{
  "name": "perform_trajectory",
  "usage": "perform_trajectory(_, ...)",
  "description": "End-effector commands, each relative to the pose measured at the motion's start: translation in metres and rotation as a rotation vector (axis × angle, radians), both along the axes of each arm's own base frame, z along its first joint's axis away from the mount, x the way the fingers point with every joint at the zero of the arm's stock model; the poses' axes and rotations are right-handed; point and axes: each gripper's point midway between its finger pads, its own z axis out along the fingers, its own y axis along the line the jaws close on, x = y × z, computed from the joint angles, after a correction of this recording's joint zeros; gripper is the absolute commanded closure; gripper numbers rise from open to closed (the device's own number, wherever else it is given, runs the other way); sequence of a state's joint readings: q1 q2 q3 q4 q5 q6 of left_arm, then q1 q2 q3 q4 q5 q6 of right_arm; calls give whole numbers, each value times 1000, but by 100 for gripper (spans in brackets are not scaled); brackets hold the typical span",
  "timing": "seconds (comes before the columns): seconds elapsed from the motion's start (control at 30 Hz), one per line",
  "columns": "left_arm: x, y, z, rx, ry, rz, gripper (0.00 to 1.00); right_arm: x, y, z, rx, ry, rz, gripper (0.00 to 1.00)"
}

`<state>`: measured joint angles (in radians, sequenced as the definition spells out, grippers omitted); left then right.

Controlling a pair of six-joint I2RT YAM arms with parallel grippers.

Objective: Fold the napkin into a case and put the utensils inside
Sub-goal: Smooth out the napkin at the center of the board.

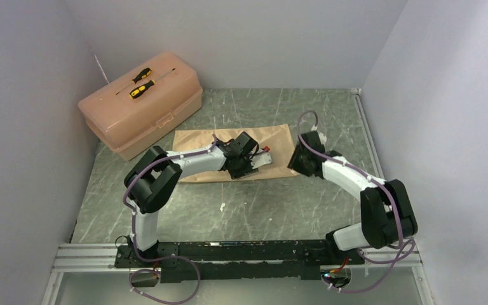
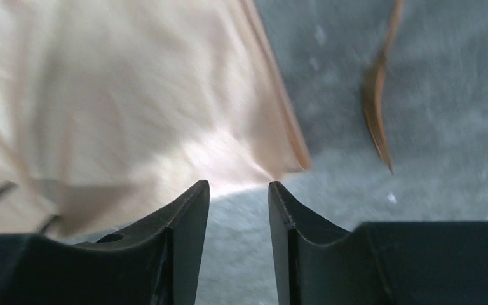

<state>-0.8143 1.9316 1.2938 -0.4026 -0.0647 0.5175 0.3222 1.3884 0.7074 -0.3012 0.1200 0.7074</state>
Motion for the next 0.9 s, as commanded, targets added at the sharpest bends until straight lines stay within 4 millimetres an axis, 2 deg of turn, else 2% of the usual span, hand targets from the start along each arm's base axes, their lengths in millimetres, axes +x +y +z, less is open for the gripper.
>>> perform_trajectory(0.0, -13, 0, 11, -29, 7, 10, 50, 66, 15, 57, -5, -156, 38, 56)
perform_trajectory(0.1, -17, 6, 7, -16, 4, 11, 49, 102, 24, 62, -15, -168, 52, 55)
perform_trajectory(0.17, -15, 10, 8, -3, -19, 15, 49, 122, 33, 56, -6, -160, 65, 55)
perform_trajectory(0.3, -8, 9, 22, -12, -61, 17, 49, 153, 49, 34, 16, -149, 78, 55)
perform_trajectory(0.33, -5, 9, 28, -21, -69, 21, 48, 155, 49, 25, 11, -136, 75, 55)
perform_trajectory(0.43, 3, 10, 47, -66, -62, 48, 47, 149, 45, 0, -1, -77, 57, 56)
perform_trajectory(0.6, 31, 27, 72, -147, -44, 133, 47, 124, 28, -17, -27, -46, 16, 57)
perform_trajectory(0.77, 51, 29, 70, -156, -64, 154, 48, 98, 17, -11, -22, -48, -17, 57)
perform_trajectory(0.87, 61, 9, 70, -221, -57, 155, 50, 86, 14, -3, -11, -58, -26, 57)
